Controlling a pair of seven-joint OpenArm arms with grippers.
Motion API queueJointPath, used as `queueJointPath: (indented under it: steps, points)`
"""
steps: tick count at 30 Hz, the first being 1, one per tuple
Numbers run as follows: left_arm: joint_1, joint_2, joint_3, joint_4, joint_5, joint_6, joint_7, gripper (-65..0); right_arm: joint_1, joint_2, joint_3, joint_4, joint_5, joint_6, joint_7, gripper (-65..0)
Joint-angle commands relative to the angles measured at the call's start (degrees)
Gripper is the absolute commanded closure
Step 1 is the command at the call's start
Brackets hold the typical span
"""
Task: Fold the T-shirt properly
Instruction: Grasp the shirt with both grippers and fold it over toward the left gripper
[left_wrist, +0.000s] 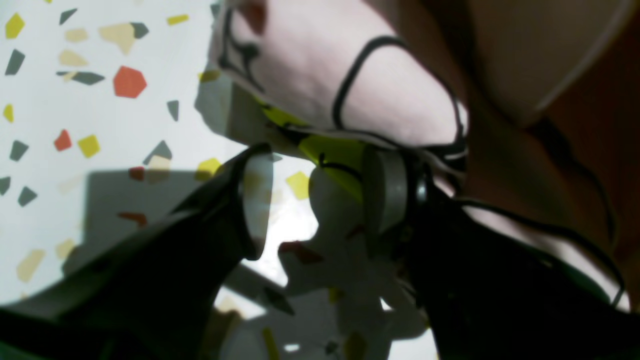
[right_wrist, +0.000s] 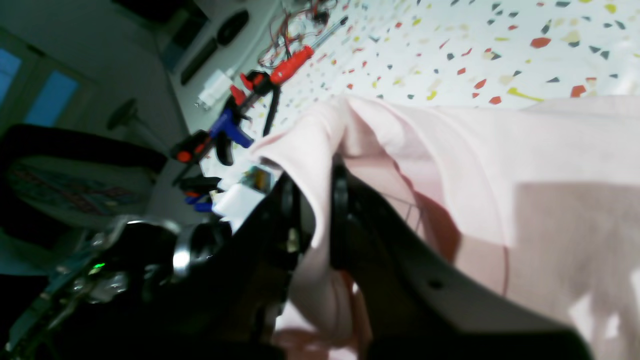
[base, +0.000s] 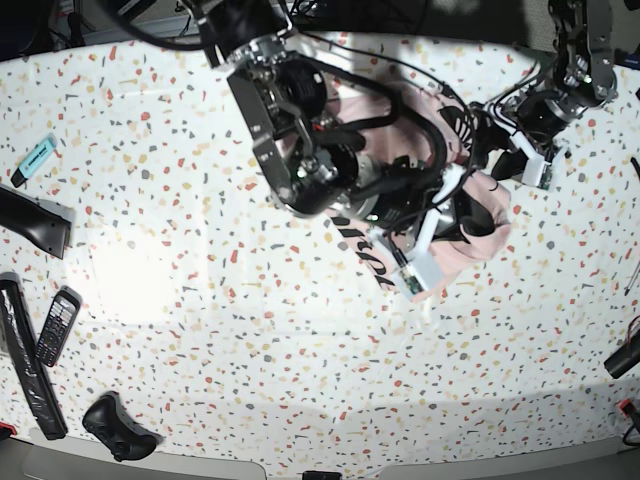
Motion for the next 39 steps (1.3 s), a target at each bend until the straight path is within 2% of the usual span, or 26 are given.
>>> queueJointPath:
  steps: [1,9,13,15,16,17,19,23,27,30,33,35,38,39]
  points:
    - [0.48,0.17,0.74,0.07,0.28,-0.97,3.21,-27.9,1.92,-0.73,-0.07,-0.28,1.51,0.39,2.29,0.0]
    - [0.48,0.61,1.53,0.07,0.17,-0.97,3.21,-27.9,7.56,-0.73,-0.07,-7.5,3.37,0.46,5.25,0.0]
    - [0.31,0.61,2.27,0.11,-0.04,-0.97,3.19,-27.9,9.57,-0.73,-0.26,-8.9,2.95,0.5,4.44,0.0]
    - [-0.26,0.5,2.25,0.13,0.0,-0.97,3.32,-28.0,10.45,-0.73,-1.11,-9.2,3.1,1.11,3.15,-14.1]
    - [-0.5,0.42,2.21,0.15,-0.02,-0.97,3.43,-28.0,10.82,-0.73,-1.75,-9.2,3.5,2.47,3.15,-20.6]
    - [-0.79,0.26,2.1,0.37,0.0,-0.97,3.5,-27.9,11.19,-0.73,-2.4,-9.2,4.46,4.26,3.15,-25.1]
    - [-1.22,-0.61,2.03,1.05,-0.02,-0.97,3.93,-28.0,12.07,-0.73,-3.89,-9.18,7.41,5.9,2.91,-27.4]
    - [-1.22,-3.98,2.03,4.66,0.0,-0.97,6.91,-28.0,14.1,-0.73,-5.27,-9.11,10.67,5.86,-0.48,-27.4]
    - [-1.07,-7.91,-0.61,9.68,-0.07,3.74,8.87,-27.9,17.0,-0.73,-3.08,-8.68,10.56,5.84,-5.2,-27.4]
    - [-0.87,-9.14,-5.16,13.38,-3.43,4.59,10.14,-27.9,19.65,-0.73,1.44,-8.59,9.57,5.79,-10.69,-27.1]
    - [0.28,-9.09,-9.38,17.25,-11.8,4.44,10.45,-27.6,21.92,-0.73,7.87,-8.59,3.85,5.2,-14.16,-20.4]
    - [1.53,-8.74,-10.25,20.04,-16.41,2.75,10.88,-24.0,22.58,-0.73,12.37,-8.66,-0.96,5.03,-13.94,-13.6]
    - [3.41,-7.52,-9.68,24.24,-21.2,-0.97,13.4,-13.1,22.71,-0.73,17.42,-9.94,-5.55,5.05,-11.17,-0.6]
    - [3.98,-6.64,-9.51,25.44,-22.95,-0.97,14.21,-8.6,22.71,-0.73,18.18,-10.82,-6.05,5.09,-9.99,0.0]
